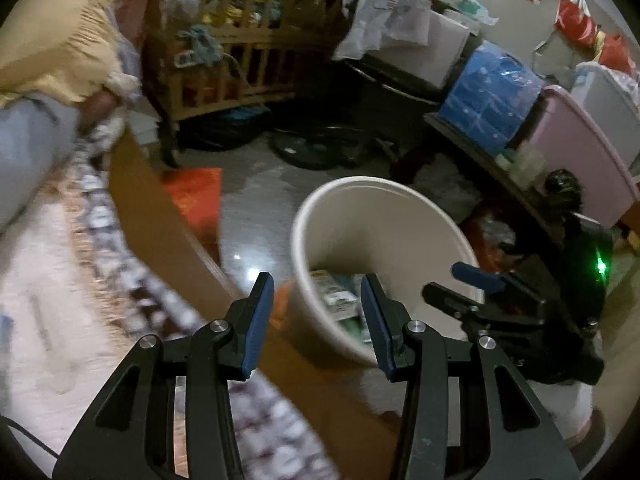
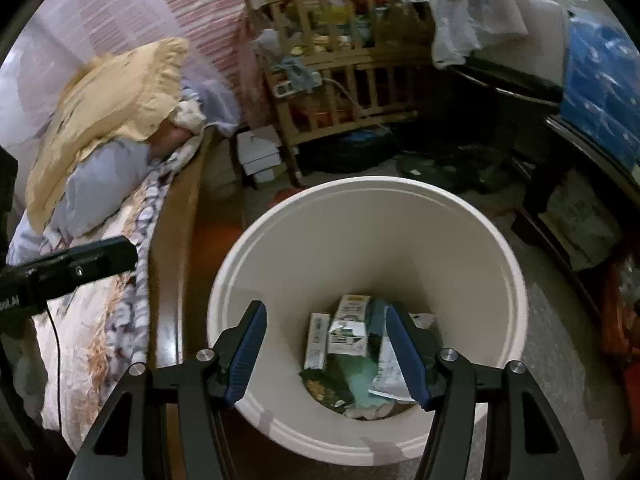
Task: Collect trash
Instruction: 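Move both open tools back over the medicine box and foam piece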
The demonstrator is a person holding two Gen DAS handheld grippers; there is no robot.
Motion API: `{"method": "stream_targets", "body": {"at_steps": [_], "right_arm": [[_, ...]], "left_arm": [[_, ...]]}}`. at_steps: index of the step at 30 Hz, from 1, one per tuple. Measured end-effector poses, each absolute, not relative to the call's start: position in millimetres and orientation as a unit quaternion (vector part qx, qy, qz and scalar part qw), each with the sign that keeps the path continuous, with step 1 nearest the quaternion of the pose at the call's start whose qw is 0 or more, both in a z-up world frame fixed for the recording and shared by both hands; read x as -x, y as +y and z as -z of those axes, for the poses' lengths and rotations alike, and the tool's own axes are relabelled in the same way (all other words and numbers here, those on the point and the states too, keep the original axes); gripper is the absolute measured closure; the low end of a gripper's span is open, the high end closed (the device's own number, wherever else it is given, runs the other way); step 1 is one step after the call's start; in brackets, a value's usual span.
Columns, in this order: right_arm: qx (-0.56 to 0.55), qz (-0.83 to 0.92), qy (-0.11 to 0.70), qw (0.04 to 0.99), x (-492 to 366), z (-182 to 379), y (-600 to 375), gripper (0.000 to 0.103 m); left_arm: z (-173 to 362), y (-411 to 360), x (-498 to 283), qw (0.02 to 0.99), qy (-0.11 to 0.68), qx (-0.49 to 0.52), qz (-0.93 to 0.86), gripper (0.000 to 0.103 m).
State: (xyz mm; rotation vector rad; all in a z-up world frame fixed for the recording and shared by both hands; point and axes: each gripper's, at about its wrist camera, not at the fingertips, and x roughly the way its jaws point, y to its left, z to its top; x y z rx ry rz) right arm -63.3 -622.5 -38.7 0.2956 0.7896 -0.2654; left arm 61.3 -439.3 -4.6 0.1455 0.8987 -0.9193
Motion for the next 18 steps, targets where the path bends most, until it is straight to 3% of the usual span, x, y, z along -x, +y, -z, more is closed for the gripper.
{"method": "stream_targets", "body": {"at_steps": [18], "right_arm": [[-0.115, -0.025, 0.4, 0.909, 4.5, 26.9, -476.1, 0.037]], "left_arm": [[-15.9, -290.1, -86.9, 0.865, 0.39, -0.094, 0.302, 0.06]]}}
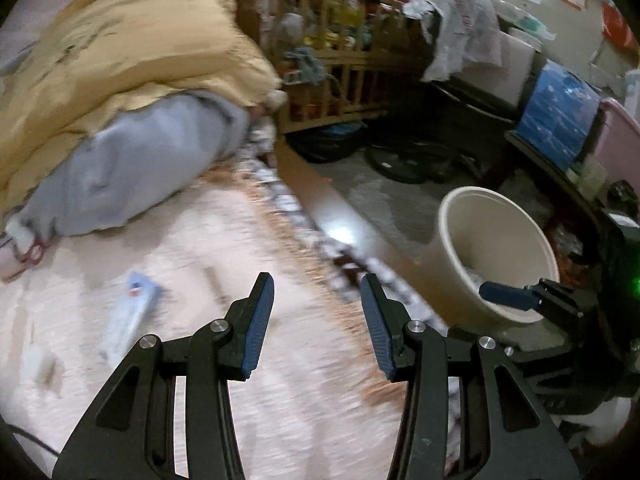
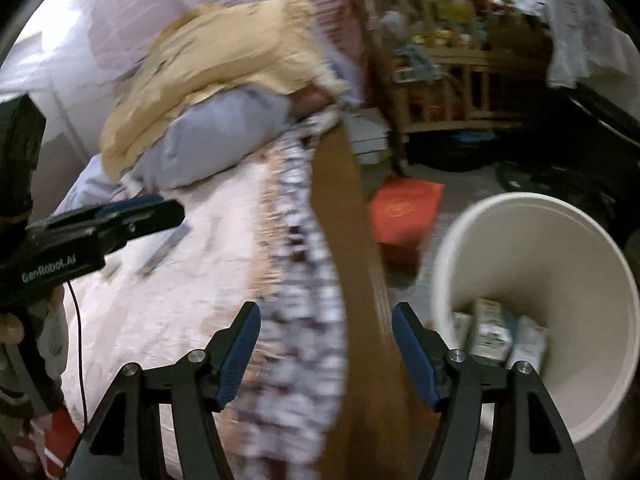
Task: Collect trash
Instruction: 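Move both open tools back over the medicine box and foam piece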
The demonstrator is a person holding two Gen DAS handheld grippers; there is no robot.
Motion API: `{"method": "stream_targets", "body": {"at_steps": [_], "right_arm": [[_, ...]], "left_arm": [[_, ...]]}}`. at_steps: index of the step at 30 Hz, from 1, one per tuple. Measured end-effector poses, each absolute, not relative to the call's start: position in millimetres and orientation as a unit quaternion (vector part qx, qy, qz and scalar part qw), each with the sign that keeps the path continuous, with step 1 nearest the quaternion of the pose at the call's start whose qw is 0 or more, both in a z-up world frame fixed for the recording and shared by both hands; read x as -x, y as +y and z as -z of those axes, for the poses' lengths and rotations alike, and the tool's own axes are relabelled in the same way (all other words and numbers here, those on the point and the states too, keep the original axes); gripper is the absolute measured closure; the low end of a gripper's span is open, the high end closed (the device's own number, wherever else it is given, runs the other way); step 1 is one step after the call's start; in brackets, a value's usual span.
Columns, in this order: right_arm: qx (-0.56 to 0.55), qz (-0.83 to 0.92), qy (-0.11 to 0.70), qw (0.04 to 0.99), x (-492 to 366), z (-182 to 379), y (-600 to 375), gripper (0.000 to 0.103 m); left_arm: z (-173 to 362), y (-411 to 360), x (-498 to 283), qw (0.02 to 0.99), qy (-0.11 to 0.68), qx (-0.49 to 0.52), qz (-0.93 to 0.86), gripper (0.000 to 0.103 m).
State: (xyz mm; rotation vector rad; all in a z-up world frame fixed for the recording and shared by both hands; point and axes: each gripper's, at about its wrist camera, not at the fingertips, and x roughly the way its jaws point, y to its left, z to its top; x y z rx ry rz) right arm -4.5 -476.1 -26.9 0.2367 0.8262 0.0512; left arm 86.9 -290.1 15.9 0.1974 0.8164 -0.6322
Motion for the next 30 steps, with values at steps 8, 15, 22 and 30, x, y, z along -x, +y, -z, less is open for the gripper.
{"method": "stream_targets", "body": {"at_steps": [8, 15, 22, 30], "right_arm": [[-0.102, -0.099, 0.419, 0.897, -36.9, 30.4, -394.2, 0.033], [-0.098, -0.152, 0.452, 0.873, -88.3, 48.5, -324.2, 0.033], [-0.12, -0.176, 0.481, 0.851, -151.0, 63.0, -273.1, 0.025], [-0.091, -0.161, 0.518, 0.835, -233.0, 89.8, -215.8, 0.019]], "left_arm": [[-11.9, -188.3, -109.3, 0.881, 0.406, -0.063, 0.235, 0.06], [9.4, -94.7, -126.7, 0.885, 0.434, -0.029, 0.165, 0.06], [29.2, -5.3, -143.3, 0.886, 0.453, 0.006, 0.103, 0.059], [56.3, 48.6, -161.3, 0.889, 0.449, 0.011, 0.085, 0.047]]}}
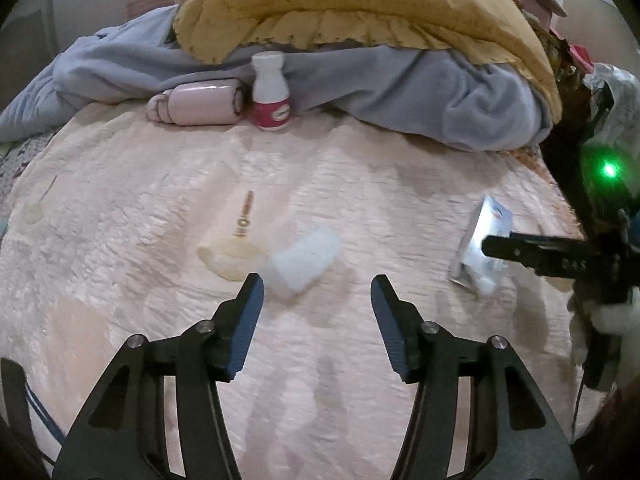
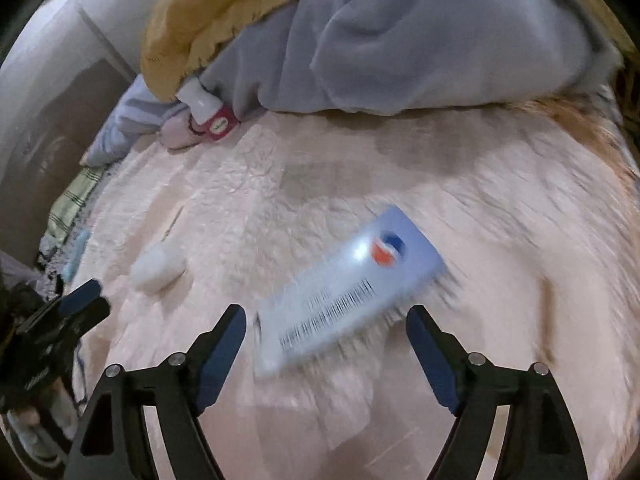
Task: Collect trash
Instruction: 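Move both open tools back over the medicine box and foam piece, then grasp the white foam piece with the left tool while the right tool grasps the medicine box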
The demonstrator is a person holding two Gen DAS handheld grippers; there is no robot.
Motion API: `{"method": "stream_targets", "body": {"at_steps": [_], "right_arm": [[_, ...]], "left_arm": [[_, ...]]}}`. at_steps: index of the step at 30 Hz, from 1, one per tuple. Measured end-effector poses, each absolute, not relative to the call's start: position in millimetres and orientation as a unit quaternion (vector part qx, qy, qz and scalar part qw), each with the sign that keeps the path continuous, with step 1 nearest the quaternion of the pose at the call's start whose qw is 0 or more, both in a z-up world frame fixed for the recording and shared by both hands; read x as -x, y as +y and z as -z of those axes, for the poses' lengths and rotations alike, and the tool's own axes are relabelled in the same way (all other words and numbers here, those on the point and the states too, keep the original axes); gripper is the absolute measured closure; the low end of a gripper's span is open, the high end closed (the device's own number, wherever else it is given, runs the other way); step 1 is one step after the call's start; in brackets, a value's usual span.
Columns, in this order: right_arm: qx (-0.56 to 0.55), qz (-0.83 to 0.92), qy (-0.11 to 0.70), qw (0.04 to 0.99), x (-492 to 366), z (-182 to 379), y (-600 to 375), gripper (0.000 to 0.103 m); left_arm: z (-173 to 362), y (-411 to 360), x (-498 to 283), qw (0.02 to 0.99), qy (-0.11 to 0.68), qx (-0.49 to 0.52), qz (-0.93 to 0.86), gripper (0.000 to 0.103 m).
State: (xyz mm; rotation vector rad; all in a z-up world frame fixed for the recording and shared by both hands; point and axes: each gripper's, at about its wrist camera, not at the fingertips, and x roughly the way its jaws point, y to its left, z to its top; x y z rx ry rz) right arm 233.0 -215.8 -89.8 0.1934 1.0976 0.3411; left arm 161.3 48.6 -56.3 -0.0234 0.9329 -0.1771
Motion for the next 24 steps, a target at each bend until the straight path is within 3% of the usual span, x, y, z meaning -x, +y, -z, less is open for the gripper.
{"method": "stream_targets", "body": {"at_steps": [7, 8, 9, 10, 12, 13, 16, 21, 22, 24], "right_arm": [[0.009, -0.156, 0.52, 0.84, -260.8, 105.1, -167.0, 0.019], [0.024, -0.155, 0.517, 0.842, -259.2, 106.1, -164.0, 0.022], [0.035, -0.156, 0.511, 0.845, -256.2, 106.3, -163.3, 0.035], [0.044, -0.156, 0.504, 0.848, -252.4, 105.9, -165.0, 0.04], [0.044, -0.163, 0.495, 0.852, -244.7, 104.5, -173.4, 0.047], [0.04, -0.166, 0.493, 0.853, -240.7, 103.2, -178.4, 0.05], [0.03, -0.18, 0.483, 0.856, -223.8, 96.1, -193.2, 0.054], [0.005, -0.201, 0.458, 0.866, -186.9, 74.4, -216.0, 0.059], [0.0, -0.201, 0.455, 0.867, -180.2, 70.9, -219.6, 0.074], [-0.01, -0.2, 0.451, 0.87, -164.3, 65.4, -230.2, 0.076]], "left_arm": [[80.4, 46.1, -192.1, 0.883, 0.461, -0.015, 0.084, 0.046], [84.2, 44.1, -197.1, 0.882, 0.463, -0.012, 0.085, 0.046], [85.9, 42.2, -200.6, 0.882, 0.463, -0.01, 0.087, 0.046], [89.1, 39.4, -204.0, 0.881, 0.463, -0.008, 0.095, 0.047], [92.5, 35.6, -207.8, 0.879, 0.467, -0.006, 0.098, 0.057], [93.1, 34.3, -208.3, 0.878, 0.469, 0.0, 0.097, 0.075], [89.1, 32.4, -201.9, 0.876, 0.472, 0.015, 0.102, 0.088], [75.2, 24.5, -182.6, 0.871, 0.472, 0.041, 0.127, 0.094], [71.0, 19.1, -176.1, 0.873, 0.468, 0.037, 0.132, 0.094], [65.2, 11.2, -168.0, 0.876, 0.461, 0.034, 0.137, 0.094]]}}
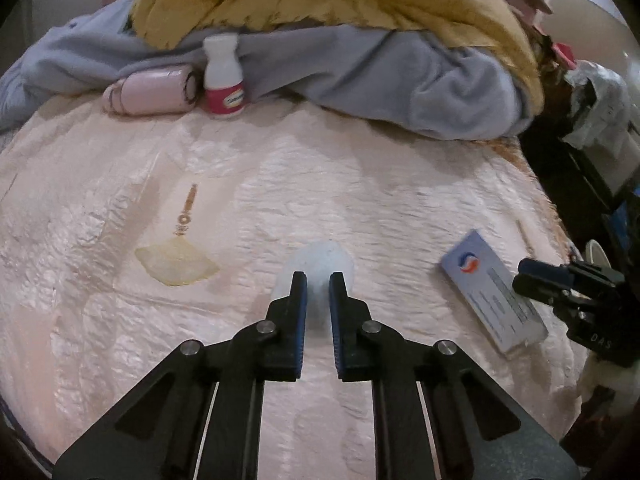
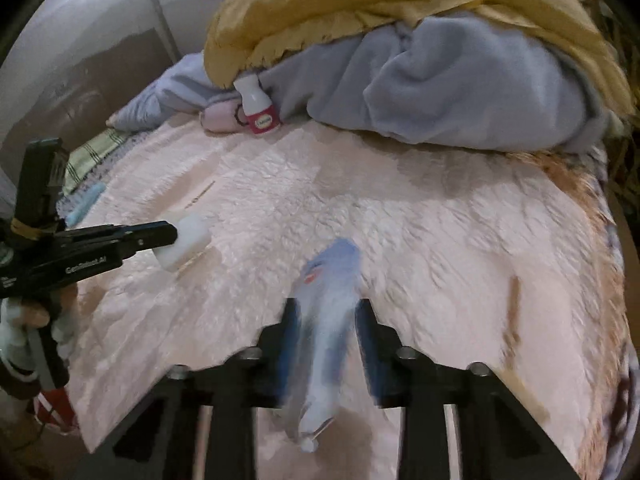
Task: Collect trash
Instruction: 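Grasp the white foam piece with the left tool while the right tool grasps the medicine box, then carry the foam piece and medicine box over the bucket and open both tools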
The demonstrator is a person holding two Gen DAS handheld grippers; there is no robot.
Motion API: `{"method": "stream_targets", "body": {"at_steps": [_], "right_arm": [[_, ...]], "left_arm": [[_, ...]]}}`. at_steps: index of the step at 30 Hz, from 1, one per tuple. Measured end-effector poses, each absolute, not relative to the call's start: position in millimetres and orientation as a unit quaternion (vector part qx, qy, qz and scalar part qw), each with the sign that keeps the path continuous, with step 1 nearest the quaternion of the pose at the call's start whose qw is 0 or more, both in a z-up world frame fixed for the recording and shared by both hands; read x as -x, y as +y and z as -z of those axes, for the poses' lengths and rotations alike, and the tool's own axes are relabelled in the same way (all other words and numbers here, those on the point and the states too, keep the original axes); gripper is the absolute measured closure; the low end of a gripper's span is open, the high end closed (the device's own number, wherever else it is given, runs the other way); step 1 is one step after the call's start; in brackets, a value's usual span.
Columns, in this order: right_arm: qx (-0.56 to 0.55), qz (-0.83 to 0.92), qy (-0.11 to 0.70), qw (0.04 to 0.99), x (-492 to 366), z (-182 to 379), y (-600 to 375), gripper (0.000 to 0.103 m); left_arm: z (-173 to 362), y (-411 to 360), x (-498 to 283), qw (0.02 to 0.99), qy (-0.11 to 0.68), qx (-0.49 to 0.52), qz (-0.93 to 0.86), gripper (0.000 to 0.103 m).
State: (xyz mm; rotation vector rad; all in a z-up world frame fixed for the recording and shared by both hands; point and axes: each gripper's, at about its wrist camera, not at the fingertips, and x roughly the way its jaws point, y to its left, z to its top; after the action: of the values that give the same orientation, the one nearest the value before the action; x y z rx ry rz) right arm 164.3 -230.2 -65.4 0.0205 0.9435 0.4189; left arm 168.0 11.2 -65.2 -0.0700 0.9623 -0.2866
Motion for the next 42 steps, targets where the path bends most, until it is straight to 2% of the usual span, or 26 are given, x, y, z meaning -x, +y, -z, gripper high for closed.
{"method": "stream_targets", "body": {"at_steps": [5, 7, 8, 9, 10, 11, 12, 16, 18, 19, 21, 22, 25, 32, 42], "right_arm": [[-0.017, -0.202, 0.476, 0.856, -143.5, 75.1, -238.0, 0.076], [-0.014, -0.199, 0.464, 0.863, -138.2, 71.6, -237.8, 0.061], [-0.007, -0.195, 0.463, 0.865, -138.5, 70.3, -234.7, 0.041], [0.001, -0.193, 0.463, 0.865, -140.4, 68.9, -229.8, 0.032], [0.007, -0.194, 0.461, 0.866, -141.4, 67.9, -225.4, 0.028], [0.018, -0.194, 0.459, 0.867, -144.5, 67.7, -219.0, 0.028], [0.035, -0.191, 0.462, 0.865, -148.3, 69.8, -211.2, 0.028], [0.062, -0.181, 0.481, 0.856, -166.3, 88.9, -194.9, 0.031], [0.063, -0.173, 0.49, 0.852, -174.1, 100.4, -194.0, 0.056], [0.063, -0.171, 0.493, 0.851, -175.8, 104.0, -194.8, 0.058], [0.062, -0.173, 0.486, 0.854, -172.6, 104.4, -199.3, 0.059], [0.06, -0.174, 0.484, 0.855, -169.5, 102.5, -202.9, 0.059], [0.044, -0.179, 0.466, 0.865, -157.4, 91.4, -217.1, 0.059], [-0.001, -0.183, 0.428, 0.885, -117.3, 52.6, -258.4, 0.059], [-0.018, -0.149, 0.407, 0.901, -68.3, 25.4, -313.2, 0.059]], "left_arm": [[59.9, -3.1, -150.1, 0.879, 0.456, 0.022, 0.137, 0.094], [59.3, -1.9, -147.6, 0.883, 0.449, 0.024, 0.138, 0.09], [59.3, -1.4, -146.8, 0.883, 0.448, 0.025, 0.139, 0.087], [60.4, 0.7, -146.9, 0.883, 0.447, 0.025, 0.137, 0.078], [61.2, 1.8, -146.8, 0.885, 0.445, 0.023, 0.133, 0.062], [62.9, 3.0, -146.3, 0.887, 0.443, 0.02, 0.128, 0.047], [64.6, 4.5, -146.9, 0.888, 0.441, 0.019, 0.124, 0.044], [82.5, 4.1, -158.1, 0.883, 0.458, 0.008, 0.104, 0.044], [95.6, -1.6, -164.9, 0.873, 0.476, -0.004, 0.104, 0.044], [99.0, -4.1, -164.8, 0.871, 0.478, -0.001, 0.114, 0.044], [100.5, -9.2, -161.1, 0.87, 0.476, -0.002, 0.126, 0.051], [100.4, -12.4, -158.4, 0.872, 0.473, -0.006, 0.128, 0.07], [95.6, -20.3, -151.1, 0.87, 0.475, -0.001, 0.135, 0.077], [64.8, -52.5, -129.6, 0.874, 0.455, 0.013, 0.17, 0.079], [31.1, -129.8, -103.8, 0.878, 0.427, -0.008, 0.215, 0.079]]}}
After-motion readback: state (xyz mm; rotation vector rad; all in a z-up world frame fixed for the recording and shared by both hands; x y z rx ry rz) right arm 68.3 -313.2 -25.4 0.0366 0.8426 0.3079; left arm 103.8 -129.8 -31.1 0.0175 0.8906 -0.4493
